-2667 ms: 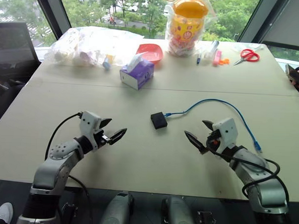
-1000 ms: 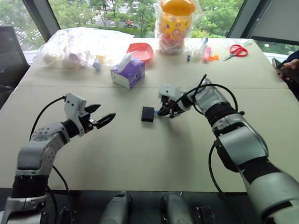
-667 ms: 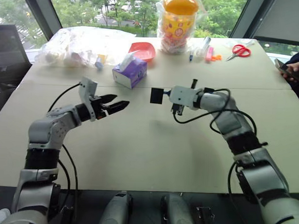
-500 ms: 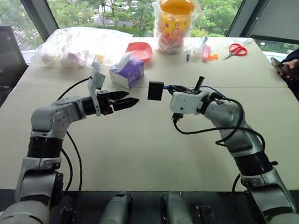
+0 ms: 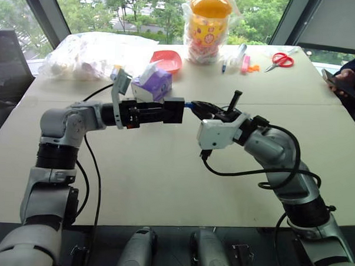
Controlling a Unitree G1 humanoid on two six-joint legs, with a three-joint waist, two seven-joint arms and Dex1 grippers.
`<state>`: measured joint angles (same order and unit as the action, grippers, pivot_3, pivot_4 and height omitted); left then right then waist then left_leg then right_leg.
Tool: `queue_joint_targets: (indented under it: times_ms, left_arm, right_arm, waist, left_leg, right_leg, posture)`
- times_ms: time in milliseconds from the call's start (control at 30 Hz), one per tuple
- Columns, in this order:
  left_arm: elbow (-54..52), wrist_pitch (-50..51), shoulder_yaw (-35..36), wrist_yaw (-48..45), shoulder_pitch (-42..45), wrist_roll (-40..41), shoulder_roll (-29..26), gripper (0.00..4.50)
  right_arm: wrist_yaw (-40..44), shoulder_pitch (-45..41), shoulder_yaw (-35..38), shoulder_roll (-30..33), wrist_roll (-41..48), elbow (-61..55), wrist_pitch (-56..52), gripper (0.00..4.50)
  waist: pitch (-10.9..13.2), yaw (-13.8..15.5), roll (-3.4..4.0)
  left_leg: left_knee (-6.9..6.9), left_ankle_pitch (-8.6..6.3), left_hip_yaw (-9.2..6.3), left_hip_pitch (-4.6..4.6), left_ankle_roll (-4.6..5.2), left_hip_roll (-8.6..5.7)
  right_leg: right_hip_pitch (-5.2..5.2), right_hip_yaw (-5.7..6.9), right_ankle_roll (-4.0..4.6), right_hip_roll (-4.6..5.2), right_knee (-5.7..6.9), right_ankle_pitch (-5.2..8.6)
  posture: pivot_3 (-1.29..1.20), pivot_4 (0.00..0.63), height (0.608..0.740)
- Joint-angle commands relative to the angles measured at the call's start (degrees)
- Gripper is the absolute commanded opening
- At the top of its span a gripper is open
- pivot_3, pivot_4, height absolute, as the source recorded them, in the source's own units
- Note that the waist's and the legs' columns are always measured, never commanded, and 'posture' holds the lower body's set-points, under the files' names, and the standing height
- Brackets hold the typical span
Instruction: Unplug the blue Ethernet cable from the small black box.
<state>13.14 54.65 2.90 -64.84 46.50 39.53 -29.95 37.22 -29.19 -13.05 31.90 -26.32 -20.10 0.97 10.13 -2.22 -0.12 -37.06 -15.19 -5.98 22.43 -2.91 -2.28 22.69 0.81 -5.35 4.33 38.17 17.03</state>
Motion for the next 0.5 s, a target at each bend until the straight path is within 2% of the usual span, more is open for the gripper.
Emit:
queue_joint_targets:
  times_ms: [33,100,167,367,500]
  left_arm:
    - [-1.9,-0.6,-0.1,-2.0,0.8,1.2,-0.1,1.99]
    - [-2.2,-0.7,-0.2,-2.3,0.5,1.1,0.3,0.94]
    - [-2.4,-0.5,-0.3,-2.3,0.2,1.2,0.9,0.42]
    - [-4.0,-0.6,-1.9,-3.7,-1.2,0.8,0.7,0.43]
    - [-4.7,-2.4,-3.9,-6.4,-2.1,-0.9,-1.3,0.43]
  right_arm:
    - [1.9,-0.8,1.1,0.7,2.1,-3.5,-0.5,0.00]
    - [2.9,-1.2,1.0,0.9,2.8,-4.1,-1.1,0.00]
    - [3.6,-1.4,0.9,0.9,3.2,-4.6,-1.8,0.00]
    - [7.1,-1.3,1.2,0.5,6.5,-6.1,-6.3,0.00]
    - [12.9,-2.2,5.2,-1.1,17.5,-7.2,-20.8,1.73]
  waist:
    - [0.0,0.0,-0.01]
    - [0.0,0.0,-0.02]
    - [0.0,0.0,-0.02]
    - [0.0,0.0,-0.02]
    - [0.0,0.1,-0.03]
  left_leg:
    - [-0.01,0.00,0.00,0.00,0.00,0.00]
    - [-0.01,0.00,0.00,0.00,0.01,0.00]
    - [-0.01,0.00,0.00,0.00,0.01,0.00]
    - [-0.01,-0.01,0.00,0.00,0.01,0.00]
    - [-0.01,-0.01,-0.01,0.00,0.02,0.00]
  right_leg:
    - [-0.01,0.00,0.00,0.01,0.00,0.00]
    - [-0.01,0.00,0.00,0.01,0.00,0.00]
    - [-0.01,0.00,0.00,0.02,0.00,0.00]
    - [0.00,0.00,0.00,0.01,0.00,0.00]
    - [-0.01,-0.01,0.00,0.04,0.00,0.00]
  posture:
    - [0.00,0.150,0.740]
    - [0.00,0.150,0.740]
    - [0.00,0.150,0.740]
    - [0.00,0.150,0.740]
    - [0.00,0.150,0.740]
